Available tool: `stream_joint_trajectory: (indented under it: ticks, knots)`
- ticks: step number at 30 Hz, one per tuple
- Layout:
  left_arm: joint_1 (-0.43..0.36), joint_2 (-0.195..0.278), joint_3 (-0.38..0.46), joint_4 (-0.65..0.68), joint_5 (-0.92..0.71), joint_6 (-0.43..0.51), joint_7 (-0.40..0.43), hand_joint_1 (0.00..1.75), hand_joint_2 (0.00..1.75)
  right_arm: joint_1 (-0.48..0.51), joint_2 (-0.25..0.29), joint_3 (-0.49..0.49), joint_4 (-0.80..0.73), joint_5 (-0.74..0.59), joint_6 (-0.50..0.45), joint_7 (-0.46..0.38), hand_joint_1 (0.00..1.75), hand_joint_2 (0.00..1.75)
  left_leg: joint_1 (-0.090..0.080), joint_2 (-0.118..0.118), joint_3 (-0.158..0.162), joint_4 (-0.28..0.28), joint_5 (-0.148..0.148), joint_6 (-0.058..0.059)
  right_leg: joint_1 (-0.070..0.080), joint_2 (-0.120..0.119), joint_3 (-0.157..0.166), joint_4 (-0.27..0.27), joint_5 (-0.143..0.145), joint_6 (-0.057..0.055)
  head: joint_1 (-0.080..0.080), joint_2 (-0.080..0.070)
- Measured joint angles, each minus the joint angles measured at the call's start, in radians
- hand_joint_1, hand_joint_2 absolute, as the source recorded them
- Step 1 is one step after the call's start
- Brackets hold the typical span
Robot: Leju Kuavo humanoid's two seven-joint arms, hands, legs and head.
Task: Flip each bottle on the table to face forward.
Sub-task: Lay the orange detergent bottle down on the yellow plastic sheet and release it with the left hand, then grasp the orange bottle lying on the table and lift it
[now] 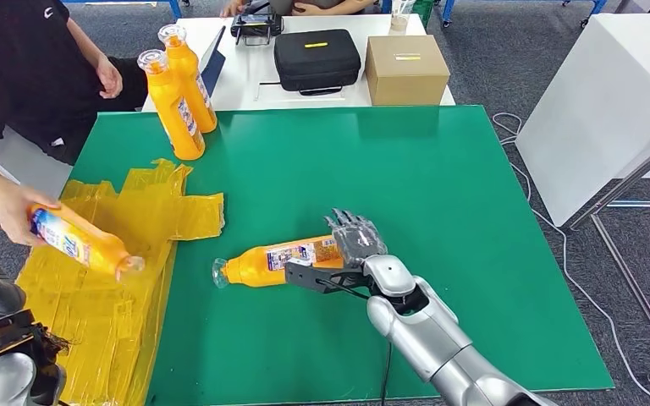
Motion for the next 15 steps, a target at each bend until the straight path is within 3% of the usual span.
stream_joint_trajectory:
  ticks: [5,12,13,15]
  knots:
    - [-0.018,0.002,-0.011,0.01,0.008,0.004,0.002,0.0,0.0,0.007,0.019,0.017,0.001,-0.038,0.052,-0.025,0.0,1.75,0.0,0.0,0.0,0.0,0.0,0.0,0.0,0.0,0.0,0.0,0.0,0.0,0.0,0.0]
    - [-0.025,0.003,-0.014,0.016,0.011,0.011,0.002,0.0,0.0,-0.019,0.035,0.083,0.048,-0.02,0.116,0.001,0.0,1.75,0.0,0.0,0.0,0.0,0.0,0.0,0.0,0.0,0.0,0.0,0.0,0.0,0.0,0.0]
    - [-0.026,0.003,-0.014,0.017,0.012,0.012,0.002,0.0,0.0,-0.032,0.037,0.096,0.075,-0.013,0.121,0.001,0.16,1.75,0.0,0.0,0.0,0.0,0.0,0.0,0.0,0.0,0.0,0.0,0.0,0.0,0.0,0.0]
    - [-0.027,0.003,-0.014,0.018,0.015,0.016,0.0,0.0,0.0,-0.062,0.043,0.123,0.137,-0.001,0.125,-0.002,1.03,1.75,0.0,0.0,0.001,0.0,0.0,0.0,0.0,0.0,0.001,0.0,0.0,0.0,0.0,0.0]
